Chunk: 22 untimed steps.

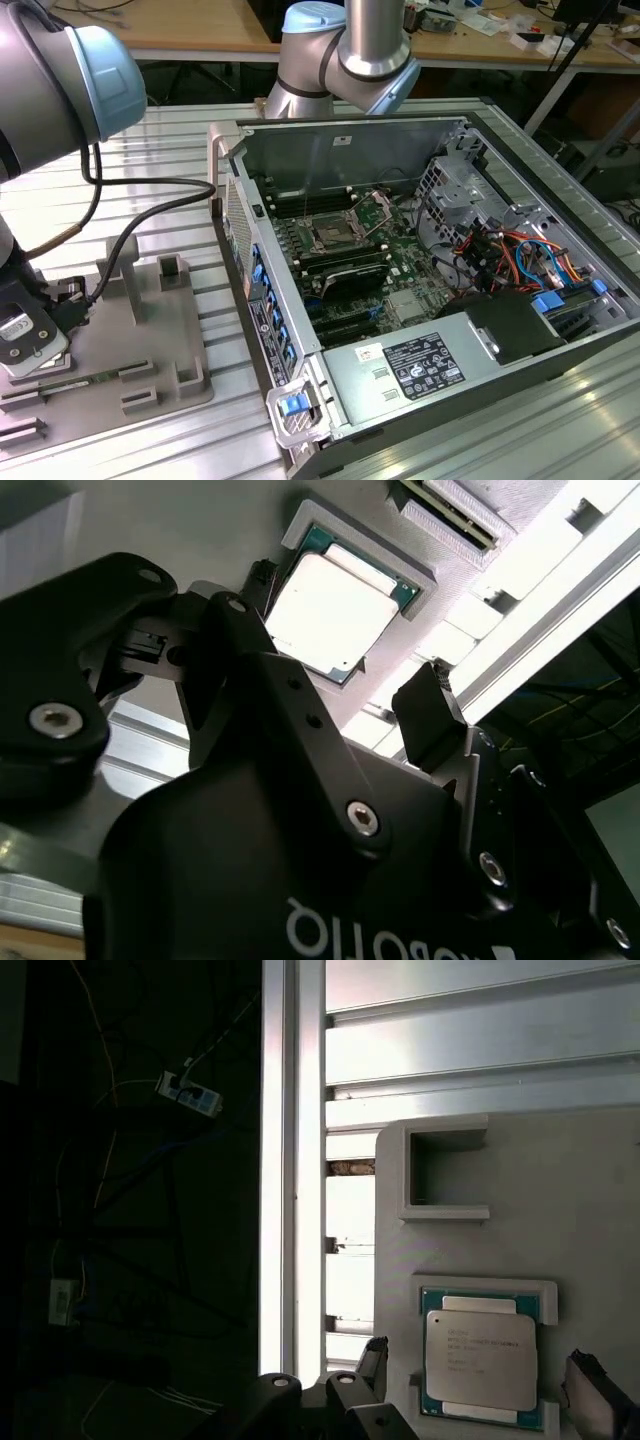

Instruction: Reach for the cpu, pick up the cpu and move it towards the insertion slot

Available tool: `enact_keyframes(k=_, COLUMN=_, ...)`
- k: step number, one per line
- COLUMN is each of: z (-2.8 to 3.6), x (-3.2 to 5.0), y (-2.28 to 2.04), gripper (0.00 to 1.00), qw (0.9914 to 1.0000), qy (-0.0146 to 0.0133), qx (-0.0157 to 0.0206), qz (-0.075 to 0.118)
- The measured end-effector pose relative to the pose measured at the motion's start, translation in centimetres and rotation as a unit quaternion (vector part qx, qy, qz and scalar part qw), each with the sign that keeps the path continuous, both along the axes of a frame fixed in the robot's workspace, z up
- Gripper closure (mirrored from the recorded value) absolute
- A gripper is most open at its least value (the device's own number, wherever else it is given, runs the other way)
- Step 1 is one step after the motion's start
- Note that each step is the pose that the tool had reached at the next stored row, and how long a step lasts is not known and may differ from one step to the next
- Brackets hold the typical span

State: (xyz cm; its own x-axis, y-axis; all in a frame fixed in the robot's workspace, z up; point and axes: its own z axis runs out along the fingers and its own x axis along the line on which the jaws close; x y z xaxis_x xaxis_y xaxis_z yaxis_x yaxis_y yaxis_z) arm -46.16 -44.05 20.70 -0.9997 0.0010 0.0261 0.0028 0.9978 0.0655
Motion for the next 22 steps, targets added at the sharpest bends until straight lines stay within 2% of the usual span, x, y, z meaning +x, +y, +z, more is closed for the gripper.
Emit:
enact_keyframes(k=14, z=-0.05, x=0.08, y=0.0, gripper=0.25, qw=1.0, qy=-0.0001, qx=0.0003, qz=0.003)
enact_keyframes(k=17, z=-0.19, x=0.19, y=0.01, gripper=0.25, qw=0.99996, qy=0.0, qx=0.0, qz=0.009)
enact_keyframes(k=22, z=-0.81, x=0.26, y=0.2, gripper=0.25, qw=0.9999, qy=0.0, qx=0.0, qz=0.014)
